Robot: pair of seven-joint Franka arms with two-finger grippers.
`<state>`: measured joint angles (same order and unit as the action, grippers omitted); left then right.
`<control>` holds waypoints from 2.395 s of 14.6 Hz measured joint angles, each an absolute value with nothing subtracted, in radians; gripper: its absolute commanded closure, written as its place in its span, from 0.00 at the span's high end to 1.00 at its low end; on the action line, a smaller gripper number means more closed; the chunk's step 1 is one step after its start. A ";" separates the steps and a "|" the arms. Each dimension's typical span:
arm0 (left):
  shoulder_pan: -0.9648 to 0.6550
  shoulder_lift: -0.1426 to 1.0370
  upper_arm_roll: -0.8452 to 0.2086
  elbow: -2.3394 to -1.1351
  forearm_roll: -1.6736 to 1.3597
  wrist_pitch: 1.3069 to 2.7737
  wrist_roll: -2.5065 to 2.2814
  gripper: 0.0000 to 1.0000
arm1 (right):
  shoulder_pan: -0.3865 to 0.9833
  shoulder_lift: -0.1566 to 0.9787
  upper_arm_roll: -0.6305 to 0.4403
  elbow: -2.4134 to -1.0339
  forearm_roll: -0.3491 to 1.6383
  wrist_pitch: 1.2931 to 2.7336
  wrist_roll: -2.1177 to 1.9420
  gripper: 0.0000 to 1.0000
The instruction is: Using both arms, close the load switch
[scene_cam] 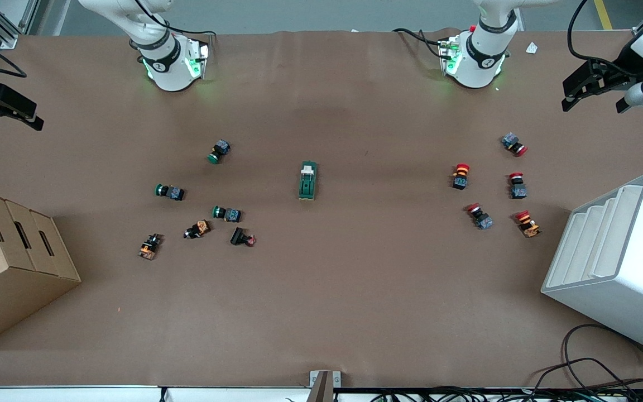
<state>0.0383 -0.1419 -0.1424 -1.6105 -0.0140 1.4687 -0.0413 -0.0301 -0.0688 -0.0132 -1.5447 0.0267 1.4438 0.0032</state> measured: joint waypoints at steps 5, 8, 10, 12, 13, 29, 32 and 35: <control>0.038 -0.136 -0.142 -1.610 -0.014 1.469 -0.041 1.00 | -0.030 -0.069 -0.013 -1.552 0.026 1.429 0.003 1.00; 0.028 -0.115 -0.155 -1.592 -0.014 1.473 -0.041 1.00 | -0.030 -0.069 -0.013 -1.556 0.025 1.406 0.003 1.00; 0.021 -0.076 -0.200 -1.556 -0.013 1.479 -0.042 1.00 | -0.030 -0.069 -0.015 -1.556 0.025 1.391 0.003 1.00; 0.017 -0.034 -0.267 -1.533 -0.011 1.507 -0.077 1.00 | -0.031 -0.069 -0.018 -1.556 0.025 1.387 0.003 1.00; 0.013 -0.016 -0.302 -1.530 -0.011 1.533 -0.120 1.00 | -0.031 -0.070 -0.019 -1.555 0.025 1.387 0.003 1.00; -0.556 0.315 -0.492 -1.740 0.333 2.022 -1.478 1.00 | -0.041 -0.072 -0.025 -1.504 0.021 1.385 0.003 1.00; -0.656 0.423 -0.492 -1.742 0.545 2.058 -1.705 1.00 | -0.059 -0.063 -0.026 -1.504 0.022 1.384 0.003 1.00; -0.741 0.530 -0.492 -1.743 0.769 2.077 -1.931 0.99 | -0.075 -0.047 -0.027 -1.504 0.022 1.385 0.003 1.00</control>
<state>-0.7410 0.5301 -0.4919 -1.7434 0.7691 2.0772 -1.9309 -0.0753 -0.0474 -0.0268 -1.5045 0.0218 1.3847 0.0030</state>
